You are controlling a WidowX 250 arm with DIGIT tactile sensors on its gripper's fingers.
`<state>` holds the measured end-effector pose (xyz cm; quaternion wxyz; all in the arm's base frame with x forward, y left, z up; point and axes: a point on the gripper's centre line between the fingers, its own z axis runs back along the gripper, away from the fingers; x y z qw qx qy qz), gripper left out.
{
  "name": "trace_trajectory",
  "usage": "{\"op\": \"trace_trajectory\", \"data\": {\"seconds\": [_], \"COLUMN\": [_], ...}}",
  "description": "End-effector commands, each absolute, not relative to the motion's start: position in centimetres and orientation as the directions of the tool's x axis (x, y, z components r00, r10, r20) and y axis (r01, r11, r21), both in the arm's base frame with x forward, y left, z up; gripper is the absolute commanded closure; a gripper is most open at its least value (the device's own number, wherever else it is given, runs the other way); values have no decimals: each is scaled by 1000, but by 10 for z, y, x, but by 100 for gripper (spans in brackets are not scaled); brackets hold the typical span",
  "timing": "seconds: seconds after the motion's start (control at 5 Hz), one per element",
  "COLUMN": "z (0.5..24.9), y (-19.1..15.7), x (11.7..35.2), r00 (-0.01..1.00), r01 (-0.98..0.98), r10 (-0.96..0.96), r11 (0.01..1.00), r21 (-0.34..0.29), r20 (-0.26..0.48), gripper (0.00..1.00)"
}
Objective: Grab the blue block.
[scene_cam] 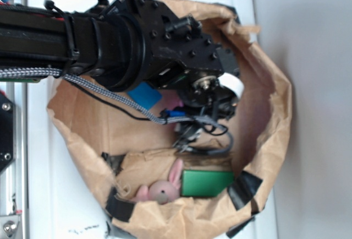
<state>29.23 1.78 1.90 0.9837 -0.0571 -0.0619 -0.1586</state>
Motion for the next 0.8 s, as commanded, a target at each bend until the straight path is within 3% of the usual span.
{"op": "trace_trajectory", "data": {"seconds": [0.0,0.2,0.4,0.6], "z": [53,67,86,101], "y": [20,24,32,47], "x": [286,284,277,269], "r00": [935,940,937,943], "r01": [327,315,325,309], "r10": [-305,-288,-291,-274], "r11": [939,939,929,931], "r21": [-105,-141,-175,-193], "r20": [180,185,195,187], "gripper": [100,88,0,0]}}
